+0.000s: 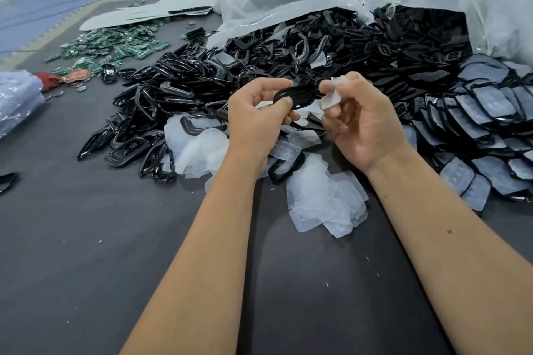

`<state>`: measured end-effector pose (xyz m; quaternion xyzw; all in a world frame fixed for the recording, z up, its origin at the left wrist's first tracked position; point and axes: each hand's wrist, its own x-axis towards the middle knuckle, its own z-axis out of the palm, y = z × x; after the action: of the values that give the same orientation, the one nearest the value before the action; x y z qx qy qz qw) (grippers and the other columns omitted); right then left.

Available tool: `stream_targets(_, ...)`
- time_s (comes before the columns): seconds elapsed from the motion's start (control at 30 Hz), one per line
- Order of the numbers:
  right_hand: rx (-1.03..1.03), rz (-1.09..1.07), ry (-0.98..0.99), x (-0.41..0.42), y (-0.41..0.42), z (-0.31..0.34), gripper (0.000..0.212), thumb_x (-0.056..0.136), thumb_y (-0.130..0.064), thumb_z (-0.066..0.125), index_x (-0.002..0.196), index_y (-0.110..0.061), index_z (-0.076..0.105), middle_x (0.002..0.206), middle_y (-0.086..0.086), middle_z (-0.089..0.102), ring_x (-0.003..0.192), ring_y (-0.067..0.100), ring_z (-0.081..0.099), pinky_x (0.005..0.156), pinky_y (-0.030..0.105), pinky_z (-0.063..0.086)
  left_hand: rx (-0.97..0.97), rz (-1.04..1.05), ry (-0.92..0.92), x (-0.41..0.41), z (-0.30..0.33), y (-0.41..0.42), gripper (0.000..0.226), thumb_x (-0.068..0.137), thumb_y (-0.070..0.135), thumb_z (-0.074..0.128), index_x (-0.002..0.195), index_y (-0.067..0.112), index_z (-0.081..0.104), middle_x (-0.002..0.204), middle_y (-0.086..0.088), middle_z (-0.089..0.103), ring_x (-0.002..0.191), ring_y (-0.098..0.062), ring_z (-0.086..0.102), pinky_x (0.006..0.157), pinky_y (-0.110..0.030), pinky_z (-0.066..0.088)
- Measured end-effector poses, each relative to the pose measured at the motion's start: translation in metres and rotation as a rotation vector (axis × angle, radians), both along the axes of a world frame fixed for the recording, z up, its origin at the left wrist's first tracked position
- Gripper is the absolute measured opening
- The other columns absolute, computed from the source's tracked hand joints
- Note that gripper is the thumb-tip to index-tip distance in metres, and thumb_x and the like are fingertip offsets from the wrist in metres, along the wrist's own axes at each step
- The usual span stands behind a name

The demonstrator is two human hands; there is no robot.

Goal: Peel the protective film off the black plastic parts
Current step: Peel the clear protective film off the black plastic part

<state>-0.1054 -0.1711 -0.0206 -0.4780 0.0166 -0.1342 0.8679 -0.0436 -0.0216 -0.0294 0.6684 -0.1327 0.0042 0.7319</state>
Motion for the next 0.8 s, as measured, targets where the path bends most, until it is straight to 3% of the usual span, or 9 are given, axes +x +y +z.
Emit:
stream_targets(0.1, 0.102, 0.001, -0.005, 0.001, 0.002, -0.0004, 0.017, 0.099, -0.022, 0.064, 0.086, -0.011, 0.062, 0.075, -0.001, 0.06, 0.058, 0.009, 0.048, 0.043, 0.018, 0.034, -0.01, 0.008, 0.021, -0.0004, -0.0008, -0.001, 0.026, 0.086, -0.007, 0.064, 0.097, 0.014, 0.075, 0.087, -0.013, 0.072, 0.062, -0.017, 0.072, 0.058, -0.019, 0.052)
stream_targets(0.2, 0.084, -0.045, -0.017, 0.0022, 0.0018, -0.0024, 0.011, 0.102, -0.006, 0.058, 0.102, -0.008, 0.069, 0.07, -0.002, 0.058, 0.06, 0.01, 0.05, 0.046, 0.018, 0.037, -0.014, 0.022, 0.042, 0.0002, -0.0012, -0.0018, 0.025, 0.086, -0.007, 0.064, 0.096, 0.013, 0.075, 0.086, -0.013, 0.074, 0.061, -0.017, 0.072, 0.058, -0.019, 0.052)
stream_targets(0.33, 0.002, -0.079, -0.026, 0.0037, 0.0006, -0.0047, 0.034, 0.099, 0.006, 0.058, 0.124, -0.016, 0.066, 0.072, -0.001, 0.059, 0.061, 0.012, 0.052, 0.048, 0.02, 0.037, -0.025, 0.017, 0.054, 0.0002, -0.0013, -0.003, 0.024, 0.086, -0.008, 0.064, 0.094, 0.012, 0.074, 0.085, -0.012, 0.075, 0.06, -0.017, 0.071, 0.056, -0.02, 0.052)
stream_targets(0.57, -0.167, -0.091, -0.019, 0.0056, 0.0064, -0.0074, 0.023, 0.093, 0.008, 0.067, 0.107, -0.008, 0.073, 0.08, 0.001, 0.066, 0.065, 0.013, 0.06, 0.048, 0.02, 0.041, -0.048, 0.011, 0.061, -0.0005, -0.0002, -0.0028, 0.025, 0.087, -0.01, 0.064, 0.091, 0.013, 0.073, 0.079, -0.008, 0.075, 0.058, -0.016, 0.07, 0.056, -0.02, 0.052)
stream_targets(0.67, -0.166, -0.108, -0.024, 0.0058, 0.0062, -0.0075, 0.03, 0.093, 0.012, 0.064, 0.112, -0.01, 0.073, 0.086, 0.002, 0.073, 0.072, 0.015, 0.067, 0.051, 0.019, 0.045, -0.065, 0.019, 0.07, -0.0008, 0.0012, -0.0023, 0.027, 0.088, -0.011, 0.063, 0.091, 0.013, 0.073, 0.077, -0.008, 0.073, 0.058, -0.017, 0.07, 0.055, -0.02, 0.052)
stream_targets(0.8, -0.095, -0.268, -0.003, 0.0076, 0.0036, -0.0069, 0.017, 0.097, 0.002, 0.066, 0.105, -0.01, 0.074, 0.086, 0.005, 0.076, 0.073, 0.014, 0.071, 0.049, 0.019, 0.045, -0.076, 0.025, 0.085, -0.0009, 0.0015, -0.001, 0.027, 0.088, -0.012, 0.062, 0.092, 0.012, 0.073, 0.077, -0.009, 0.071, 0.057, -0.017, 0.07, 0.055, -0.02, 0.051)
